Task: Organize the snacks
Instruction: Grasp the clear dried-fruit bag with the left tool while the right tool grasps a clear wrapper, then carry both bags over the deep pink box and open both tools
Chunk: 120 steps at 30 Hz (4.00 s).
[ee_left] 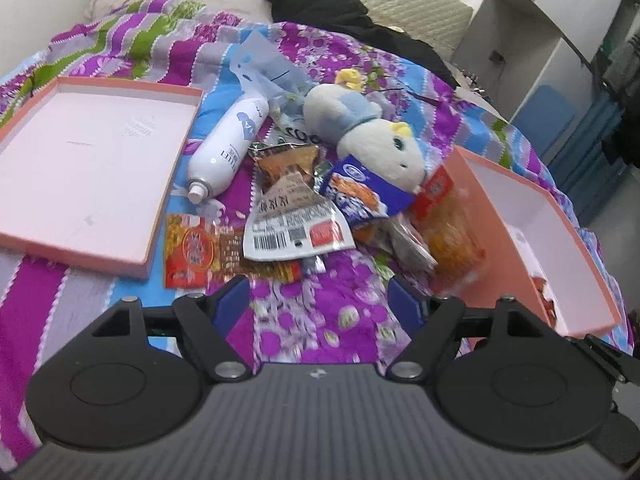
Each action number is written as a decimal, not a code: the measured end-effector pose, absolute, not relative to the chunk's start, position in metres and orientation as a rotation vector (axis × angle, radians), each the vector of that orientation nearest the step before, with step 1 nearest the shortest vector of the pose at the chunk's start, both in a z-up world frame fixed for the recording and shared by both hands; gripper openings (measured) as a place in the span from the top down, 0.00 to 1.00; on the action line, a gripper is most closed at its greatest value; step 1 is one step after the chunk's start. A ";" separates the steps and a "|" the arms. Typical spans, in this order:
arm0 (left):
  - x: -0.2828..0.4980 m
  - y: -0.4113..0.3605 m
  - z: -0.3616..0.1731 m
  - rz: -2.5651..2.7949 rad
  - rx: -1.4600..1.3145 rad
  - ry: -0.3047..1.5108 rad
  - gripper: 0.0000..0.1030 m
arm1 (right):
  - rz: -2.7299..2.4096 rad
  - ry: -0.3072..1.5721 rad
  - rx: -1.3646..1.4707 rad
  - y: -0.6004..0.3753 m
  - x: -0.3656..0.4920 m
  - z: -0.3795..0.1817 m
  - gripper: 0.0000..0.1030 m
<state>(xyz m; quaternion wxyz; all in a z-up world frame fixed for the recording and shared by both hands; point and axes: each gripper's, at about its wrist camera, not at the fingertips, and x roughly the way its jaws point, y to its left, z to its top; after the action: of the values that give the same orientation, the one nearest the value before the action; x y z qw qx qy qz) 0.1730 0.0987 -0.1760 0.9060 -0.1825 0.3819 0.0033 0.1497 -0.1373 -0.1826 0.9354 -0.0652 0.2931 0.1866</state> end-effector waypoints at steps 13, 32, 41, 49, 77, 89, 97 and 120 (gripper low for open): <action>0.320 0.134 -0.218 0.009 -0.468 0.830 0.22 | 0.346 0.701 -0.243 -0.109 0.267 -0.217 0.51; 0.386 0.132 -0.265 0.009 -0.428 0.979 0.38 | 0.310 0.796 -0.544 -0.073 0.324 -0.257 0.60; 0.370 0.122 -0.251 0.015 -0.401 0.966 0.53 | 0.311 0.788 -0.504 -0.080 0.309 -0.244 0.68; 0.328 0.114 -0.216 0.038 -0.386 0.928 0.54 | 0.383 0.770 -0.423 -0.090 0.274 -0.223 0.68; 0.114 0.055 -0.163 0.021 -0.322 0.870 0.54 | 0.397 0.665 -0.079 -0.160 0.110 -0.173 0.71; 0.132 0.016 -0.108 -0.064 -0.273 0.772 0.54 | 0.349 0.536 -0.019 -0.196 0.117 -0.128 0.71; 0.171 -0.019 -0.056 -0.151 -0.261 0.681 0.54 | 0.263 0.423 -0.001 -0.233 0.142 -0.082 0.71; 0.311 -0.167 -0.047 -0.338 -0.084 0.716 0.54 | 0.068 0.564 0.083 -0.345 0.237 -0.096 0.71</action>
<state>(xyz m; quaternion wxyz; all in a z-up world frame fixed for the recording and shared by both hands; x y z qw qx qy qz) 0.3106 -0.1668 -0.0472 0.9218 -0.0407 0.3486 -0.1648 0.2371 -0.3455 -0.0963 0.9590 0.0411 0.2783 0.0334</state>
